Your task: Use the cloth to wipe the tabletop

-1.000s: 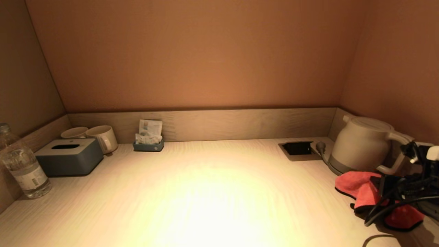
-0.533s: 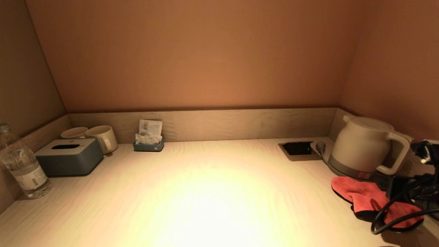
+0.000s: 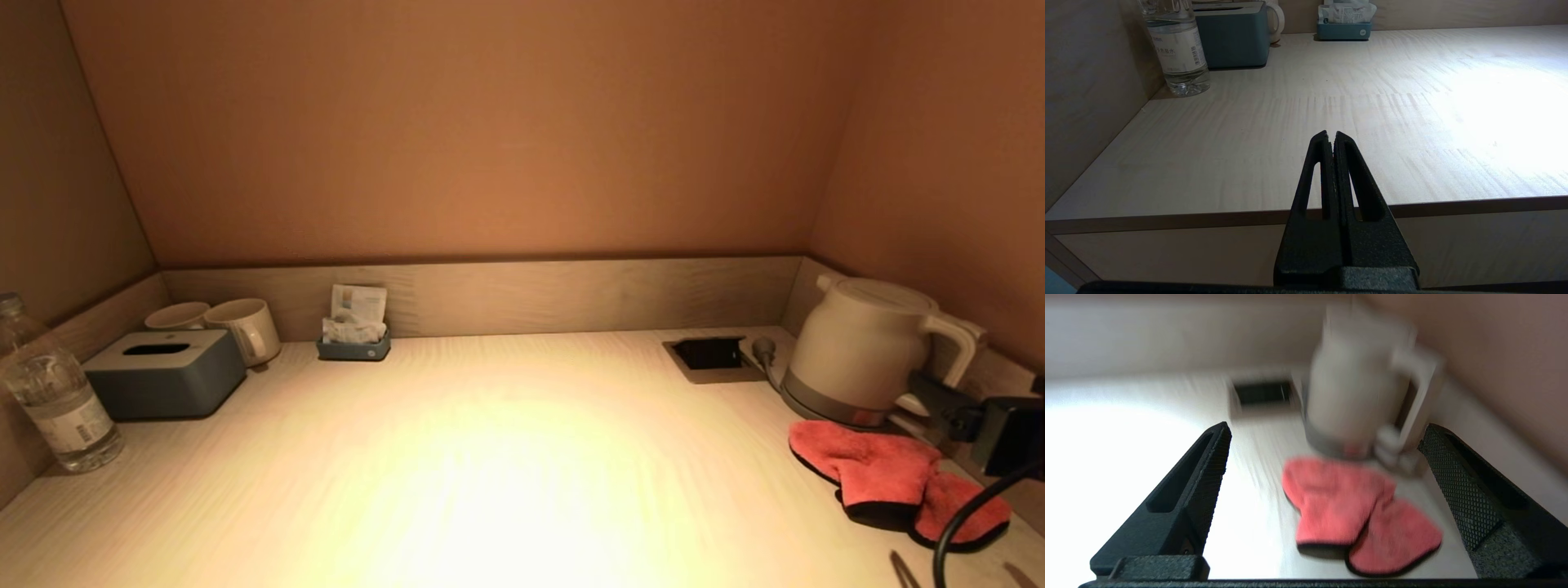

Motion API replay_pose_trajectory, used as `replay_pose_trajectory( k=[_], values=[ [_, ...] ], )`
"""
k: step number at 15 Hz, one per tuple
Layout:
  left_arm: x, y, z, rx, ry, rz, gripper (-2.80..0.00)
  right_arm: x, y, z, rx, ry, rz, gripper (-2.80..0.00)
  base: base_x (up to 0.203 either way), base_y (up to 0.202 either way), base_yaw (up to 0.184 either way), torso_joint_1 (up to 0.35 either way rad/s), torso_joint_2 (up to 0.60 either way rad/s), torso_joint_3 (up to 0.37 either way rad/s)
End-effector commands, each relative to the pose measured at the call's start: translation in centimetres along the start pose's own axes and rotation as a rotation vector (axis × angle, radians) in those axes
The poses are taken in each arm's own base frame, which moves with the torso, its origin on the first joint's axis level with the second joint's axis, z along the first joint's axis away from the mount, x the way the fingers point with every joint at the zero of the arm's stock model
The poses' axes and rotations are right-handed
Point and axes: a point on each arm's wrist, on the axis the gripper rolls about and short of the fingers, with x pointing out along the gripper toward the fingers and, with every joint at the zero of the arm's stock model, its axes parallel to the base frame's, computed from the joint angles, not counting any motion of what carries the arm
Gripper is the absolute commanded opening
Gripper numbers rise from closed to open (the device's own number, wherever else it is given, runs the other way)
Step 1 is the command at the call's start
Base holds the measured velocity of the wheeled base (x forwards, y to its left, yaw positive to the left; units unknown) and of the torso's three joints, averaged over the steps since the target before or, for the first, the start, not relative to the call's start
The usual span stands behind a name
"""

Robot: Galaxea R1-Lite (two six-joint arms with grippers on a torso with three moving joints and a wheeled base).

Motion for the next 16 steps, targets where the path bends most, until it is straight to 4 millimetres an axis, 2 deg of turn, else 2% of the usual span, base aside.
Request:
replay_pose_trajectory(
  k=[1,5,6,7,13,16],
  values=[
    [0.0,0.0,0.0,-0.001,0.000,0.001,-2.80,-5.3,0.3,0.4,-0.007,0.008,0.040,0.00,0.000,0.000,0.000,0.000,0.00,0.000],
    [0.0,0.0,0.0,-0.001,0.001,-0.001,-2.80,-11.4,-0.1,3.7,-0.013,-0.052,0.079,0.00,0.000,0.000,0.000,0.000,0.00,0.000],
    [0.0,0.0,0.0,-0.001,0.001,0.001,-2.80,-12.7,-0.2,3.9,-0.014,-0.065,0.080,-2.80,0.000,0.000,0.000,0.000,0.00,0.000],
    [0.0,0.0,0.0,-0.001,0.002,0.001,-2.80,-13.7,-0.3,4.0,-0.015,-0.071,0.079,-2.80,0.000,0.000,0.000,0.000,0.00,0.000],
    [0.0,0.0,0.0,-0.001,-0.001,-0.001,-2.80,-14.4,-0.3,3.8,-0.020,-0.091,0.072,-2.80,0.000,0.000,0.000,0.000,0.00,0.000],
    [0.0,0.0,0.0,-0.001,0.000,0.001,-2.80,-16.1,-0.4,3.1,-0.019,-0.117,0.069,-2.80,0.000,0.000,0.000,0.000,0.00,0.000]
  ],
)
